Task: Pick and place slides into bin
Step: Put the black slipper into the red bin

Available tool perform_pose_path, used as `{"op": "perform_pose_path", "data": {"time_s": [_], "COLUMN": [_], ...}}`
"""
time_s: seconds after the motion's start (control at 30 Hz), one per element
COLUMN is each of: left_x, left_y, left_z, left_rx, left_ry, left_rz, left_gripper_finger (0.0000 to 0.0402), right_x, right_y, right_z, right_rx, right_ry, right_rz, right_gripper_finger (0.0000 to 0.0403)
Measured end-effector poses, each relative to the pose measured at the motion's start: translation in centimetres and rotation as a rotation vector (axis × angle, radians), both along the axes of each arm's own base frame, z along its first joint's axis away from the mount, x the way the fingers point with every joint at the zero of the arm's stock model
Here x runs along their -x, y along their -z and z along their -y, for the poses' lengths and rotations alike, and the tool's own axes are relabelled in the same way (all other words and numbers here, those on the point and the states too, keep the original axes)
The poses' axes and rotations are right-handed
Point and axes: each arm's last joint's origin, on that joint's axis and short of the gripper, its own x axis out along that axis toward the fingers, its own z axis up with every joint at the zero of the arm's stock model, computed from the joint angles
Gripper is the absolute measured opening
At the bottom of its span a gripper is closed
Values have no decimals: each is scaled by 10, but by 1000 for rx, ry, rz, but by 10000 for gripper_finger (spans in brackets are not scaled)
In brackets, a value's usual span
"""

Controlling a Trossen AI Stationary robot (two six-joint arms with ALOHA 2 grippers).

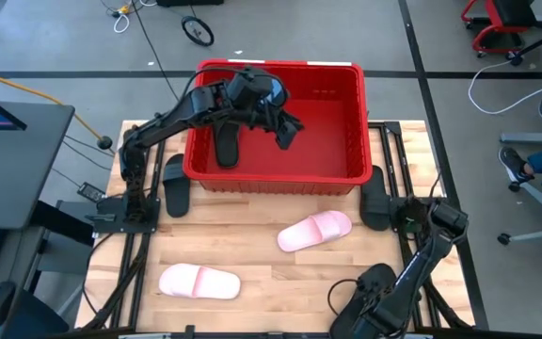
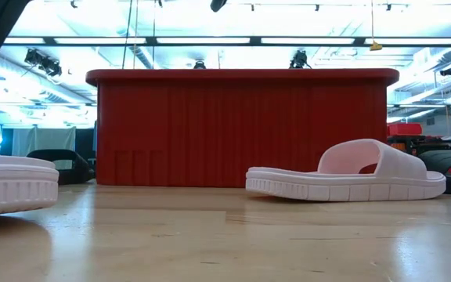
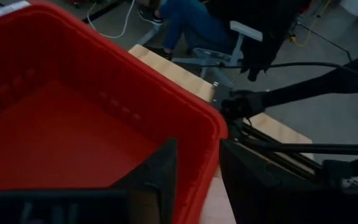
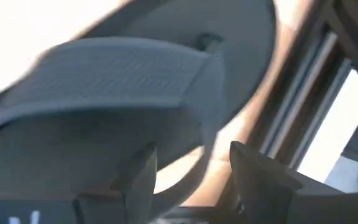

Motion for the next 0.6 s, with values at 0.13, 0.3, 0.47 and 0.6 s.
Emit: {"op": "perform_pose_path", "data": {"time_s": [0.13,0.3,0.47,0.6], "left_x": [-4,-7,-9,-9], "left_y": [-1,-1,-1,-2], "left_z": [13,30,47,56], "left_rx": [35,37,38,66], "left_ry": [14,58,100,108], "left_rz": [16,15,14,20], "left_gripper_finger": [114,110,109,103], "right_x": [8,17,18,17], "right_y": [3,9,29,37], "right_z": [8,17,22,22], "right_rx": [24,12,-32,-87], "right_ry": [4,-4,-30,-55], "right_rz": [-15,-3,97,138], "right_gripper_finger": [207,195,133,44]}}
